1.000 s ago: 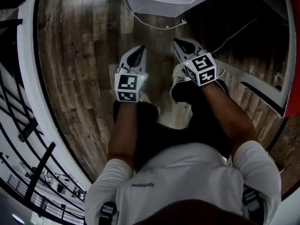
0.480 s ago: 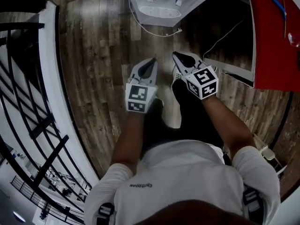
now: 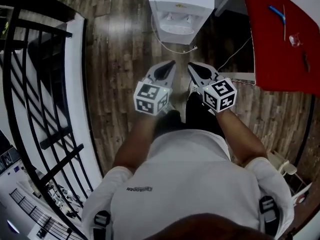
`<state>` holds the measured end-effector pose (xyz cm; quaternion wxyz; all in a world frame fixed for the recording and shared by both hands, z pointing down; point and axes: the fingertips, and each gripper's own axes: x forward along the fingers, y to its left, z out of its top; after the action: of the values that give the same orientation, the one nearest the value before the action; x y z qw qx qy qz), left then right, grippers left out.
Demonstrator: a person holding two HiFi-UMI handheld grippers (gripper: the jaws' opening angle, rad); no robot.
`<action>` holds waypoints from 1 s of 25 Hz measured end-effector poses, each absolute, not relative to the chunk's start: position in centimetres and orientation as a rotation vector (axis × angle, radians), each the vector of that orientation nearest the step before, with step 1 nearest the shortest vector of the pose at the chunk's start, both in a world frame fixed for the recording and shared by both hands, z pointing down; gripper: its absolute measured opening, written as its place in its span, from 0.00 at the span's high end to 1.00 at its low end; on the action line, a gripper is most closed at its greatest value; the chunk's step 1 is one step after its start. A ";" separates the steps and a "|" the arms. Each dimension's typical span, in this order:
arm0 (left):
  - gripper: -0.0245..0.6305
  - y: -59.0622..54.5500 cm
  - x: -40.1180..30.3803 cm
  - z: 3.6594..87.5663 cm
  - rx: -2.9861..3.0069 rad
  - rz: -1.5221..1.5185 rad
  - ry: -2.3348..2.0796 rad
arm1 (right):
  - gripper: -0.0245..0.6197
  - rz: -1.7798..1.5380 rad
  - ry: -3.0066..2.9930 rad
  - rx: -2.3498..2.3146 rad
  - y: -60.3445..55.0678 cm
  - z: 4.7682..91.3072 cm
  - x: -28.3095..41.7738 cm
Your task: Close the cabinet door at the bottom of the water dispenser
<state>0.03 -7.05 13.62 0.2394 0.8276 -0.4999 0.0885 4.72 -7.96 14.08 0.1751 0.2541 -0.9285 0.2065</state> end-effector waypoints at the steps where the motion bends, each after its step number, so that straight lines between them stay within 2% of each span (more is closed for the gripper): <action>1: 0.97 -6.6 0.1 12.4 2.266 0.214 -1.353 | 0.93 0.576 -2.649 0.717 -7.4 12.6 4.6; 12: 0.97 0.2 0.7 2.3 2.363 0.082 -1.282 | 0.92 0.669 -2.931 0.717 -0.6 -0.9 6.4; 23: 0.97 2.2 1.8 -0.9 2.370 0.033 -1.338 | 0.93 0.754 -3.007 0.615 0.4 -3.9 7.9; 25: 0.97 2.5 2.3 -0.6 2.348 0.038 -1.364 | 0.93 0.678 -3.013 0.603 0.3 -4.5 8.7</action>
<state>2.31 2.49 -0.58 0.2116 0.8450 -0.4909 0.0138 8.68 0.30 -4.47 -0.0027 0.1915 -0.9575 0.2155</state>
